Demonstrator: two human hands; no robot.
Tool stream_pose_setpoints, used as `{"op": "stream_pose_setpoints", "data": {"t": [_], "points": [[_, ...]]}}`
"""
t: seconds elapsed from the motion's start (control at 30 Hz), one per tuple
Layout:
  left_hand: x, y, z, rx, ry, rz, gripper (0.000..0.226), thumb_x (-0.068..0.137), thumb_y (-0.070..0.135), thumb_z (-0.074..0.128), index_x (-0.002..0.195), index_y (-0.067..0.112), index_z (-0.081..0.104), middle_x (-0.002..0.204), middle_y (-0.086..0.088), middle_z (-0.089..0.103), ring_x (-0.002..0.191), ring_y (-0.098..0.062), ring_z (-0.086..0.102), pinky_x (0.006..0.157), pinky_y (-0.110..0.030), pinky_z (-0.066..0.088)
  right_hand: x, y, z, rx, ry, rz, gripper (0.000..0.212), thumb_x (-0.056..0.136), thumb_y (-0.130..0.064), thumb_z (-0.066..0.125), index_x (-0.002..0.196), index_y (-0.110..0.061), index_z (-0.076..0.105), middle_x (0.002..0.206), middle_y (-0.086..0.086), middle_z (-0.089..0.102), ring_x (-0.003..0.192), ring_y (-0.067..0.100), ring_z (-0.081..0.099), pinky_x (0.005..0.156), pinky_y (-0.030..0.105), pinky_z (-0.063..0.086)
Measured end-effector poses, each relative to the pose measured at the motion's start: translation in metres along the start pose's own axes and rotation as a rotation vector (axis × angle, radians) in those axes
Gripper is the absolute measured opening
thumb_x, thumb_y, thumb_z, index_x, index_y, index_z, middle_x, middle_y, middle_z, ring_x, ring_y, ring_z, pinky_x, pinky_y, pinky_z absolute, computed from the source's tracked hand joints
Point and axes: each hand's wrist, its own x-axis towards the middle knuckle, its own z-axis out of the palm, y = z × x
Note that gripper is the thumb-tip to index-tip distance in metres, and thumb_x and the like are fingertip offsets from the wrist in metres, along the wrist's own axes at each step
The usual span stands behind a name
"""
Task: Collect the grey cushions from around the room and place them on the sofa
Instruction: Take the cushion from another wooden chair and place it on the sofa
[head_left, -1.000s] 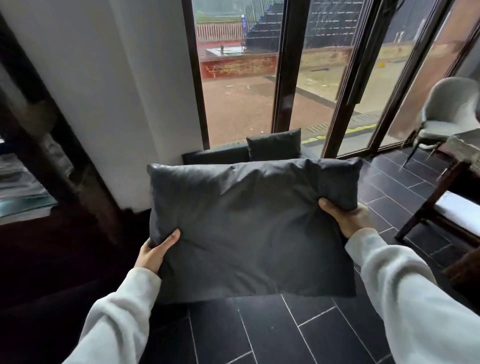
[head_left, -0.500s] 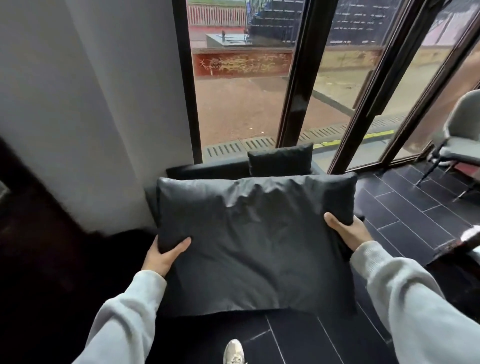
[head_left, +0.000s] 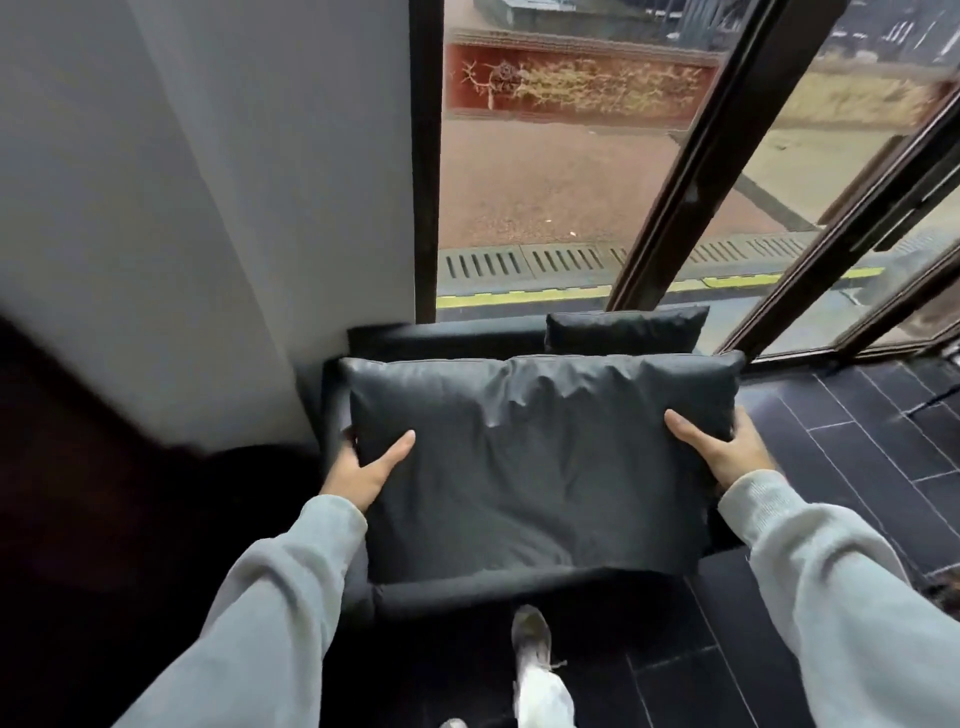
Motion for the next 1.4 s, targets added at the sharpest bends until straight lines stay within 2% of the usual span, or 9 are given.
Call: {"op": "stream_pose_setpoints", "data": {"t": [0.17,0.27,0.5,0.63,0.83,1.07,1.2,1.27,1.4], "points": [[0.067,-0.007,0.003,-0.003,0.137,-0.210,0.131,0.046,0.087,0.071,0.149,0.010,0.048,0.149,-0.002,0.054,0.139,-0.023,0.049,0.119,-0.038,0.035,0.077,0.007,0.063,-0.032,-0.090,0.014,0.058,0.058,-0.038,0.100,0.105,-0.029,0.068,0.107,-0.009,0.076,0.097,0.006,0.072,0.090,0.030,0.057],[0.127,-0.010,0.006,0.023,0.183,-0.315,0.136,0.045,0.091,0.068,0.148,0.005,0.048,0.151,-0.007,0.053,0.137,-0.028,0.051,0.118,-0.044,0.038,0.144,0.024,0.095,-0.066,-0.154,0.063,0.048,0.067,-0.019,0.097,0.104,-0.026,0.068,0.103,-0.009,0.074,0.080,-0.006,0.072,0.067,0.009,0.054],[0.275,-0.020,0.035,-0.034,0.295,-0.381,0.134,0.047,0.083,0.078,0.160,0.032,0.026,0.159,0.006,0.043,0.142,-0.025,0.047,0.115,-0.050,0.041,0.297,0.069,0.187,-0.073,-0.289,0.254,0.080,0.044,-0.051,0.101,0.113,-0.027,0.070,0.113,-0.002,0.077,0.107,0.019,0.072,0.101,0.041,0.055],[0.346,-0.045,0.046,-0.022,0.370,-0.389,0.122,0.054,0.081,0.072,0.158,0.037,0.028,0.159,0.009,0.042,0.144,-0.023,0.044,0.115,-0.051,0.040,0.369,0.098,0.240,0.000,-0.295,0.444,0.091,0.032,-0.085,0.086,0.106,-0.036,0.068,0.116,-0.012,0.069,0.109,0.014,0.066,0.085,0.037,0.054],[0.420,-0.095,0.045,0.069,0.395,-0.496,0.122,0.067,0.079,0.072,0.162,0.036,0.010,0.167,0.009,0.024,0.140,-0.020,0.041,0.104,-0.057,0.047,0.431,0.138,0.294,0.057,-0.382,0.427,0.057,0.058,-0.067,0.083,0.109,-0.053,0.062,0.129,-0.020,0.062,0.119,0.010,0.061,0.090,0.046,0.057],[0.464,-0.111,0.054,0.085,0.495,-0.480,0.093,0.083,0.069,0.068,0.158,0.034,0.026,0.152,0.007,0.041,0.130,-0.024,0.049,0.086,-0.049,0.057,0.460,0.152,0.332,0.106,-0.263,0.389,0.074,0.072,-0.062,0.081,0.137,-0.042,0.050,0.116,-0.025,0.061,0.102,0.001,0.064,0.058,0.024,0.059],[0.461,-0.107,0.056,0.439,0.452,-0.516,0.095,0.087,0.080,0.044,0.161,0.023,0.024,0.162,-0.012,0.038,0.145,-0.038,0.038,0.118,-0.049,0.033,0.463,0.154,0.344,0.095,-0.211,0.460,0.086,0.089,-0.052,0.075,0.159,-0.032,0.031,0.133,-0.015,0.056,0.128,0.018,0.056,0.090,0.041,0.056],[0.454,-0.097,0.064,0.538,0.419,-0.554,0.095,0.094,0.075,0.036,0.163,0.014,0.017,0.164,-0.019,0.033,0.149,-0.039,0.031,0.121,-0.046,0.024,0.459,0.151,0.342,0.009,-0.211,0.461,0.093,0.091,-0.054,0.071,0.164,-0.028,0.020,0.155,-0.004,0.046,0.143,0.025,0.046,0.114,0.052,0.044],[0.433,-0.065,0.085,0.713,0.243,-0.529,0.109,0.094,0.073,0.044,0.162,0.003,-0.004,0.170,-0.021,0.015,0.154,-0.039,0.019,0.123,-0.046,0.016,0.432,0.119,0.338,-0.248,-0.277,0.359,0.095,0.096,-0.053,0.064,0.166,-0.015,0.011,0.168,0.010,0.032,0.153,0.033,0.034,0.125,0.046,0.027]]}}
